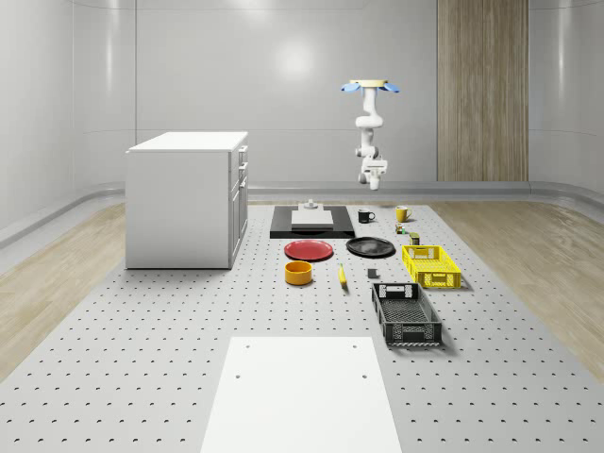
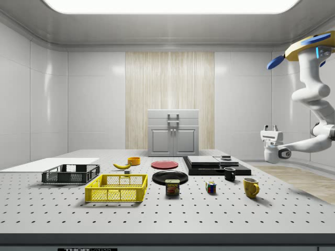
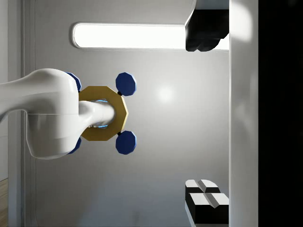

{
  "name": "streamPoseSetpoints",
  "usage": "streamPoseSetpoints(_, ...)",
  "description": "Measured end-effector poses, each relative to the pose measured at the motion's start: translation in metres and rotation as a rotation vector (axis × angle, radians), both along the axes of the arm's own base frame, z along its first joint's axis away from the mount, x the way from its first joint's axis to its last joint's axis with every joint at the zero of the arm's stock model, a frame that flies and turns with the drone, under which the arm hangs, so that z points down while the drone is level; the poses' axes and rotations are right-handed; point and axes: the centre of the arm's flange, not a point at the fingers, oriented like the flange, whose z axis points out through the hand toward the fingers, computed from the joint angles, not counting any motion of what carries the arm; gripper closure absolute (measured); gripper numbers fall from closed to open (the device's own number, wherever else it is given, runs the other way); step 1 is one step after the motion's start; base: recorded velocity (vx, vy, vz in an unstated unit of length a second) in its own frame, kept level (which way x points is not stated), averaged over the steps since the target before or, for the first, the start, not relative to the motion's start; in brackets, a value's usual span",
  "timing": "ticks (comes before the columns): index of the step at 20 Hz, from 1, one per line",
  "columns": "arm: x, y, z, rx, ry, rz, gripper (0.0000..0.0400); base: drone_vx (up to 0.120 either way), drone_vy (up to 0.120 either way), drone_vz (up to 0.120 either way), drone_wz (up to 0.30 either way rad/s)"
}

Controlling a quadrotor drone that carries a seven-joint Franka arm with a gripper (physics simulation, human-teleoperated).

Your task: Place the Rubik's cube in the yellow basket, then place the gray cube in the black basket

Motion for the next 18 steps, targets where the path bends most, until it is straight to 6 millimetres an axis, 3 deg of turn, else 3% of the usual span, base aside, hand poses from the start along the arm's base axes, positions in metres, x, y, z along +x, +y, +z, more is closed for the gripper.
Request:
streamPoseSetpoints(13,-0.001,0.0005,0.0003,-0.005,-0.01,0.0,0.0,0.12,0.12,0.0,0.0)
streamPoseSetpoints(18,-0.0013,0.0012,0.0003,-0.012,-0.014,0.0,0.0,0.12,0.0,0.0,0.0)
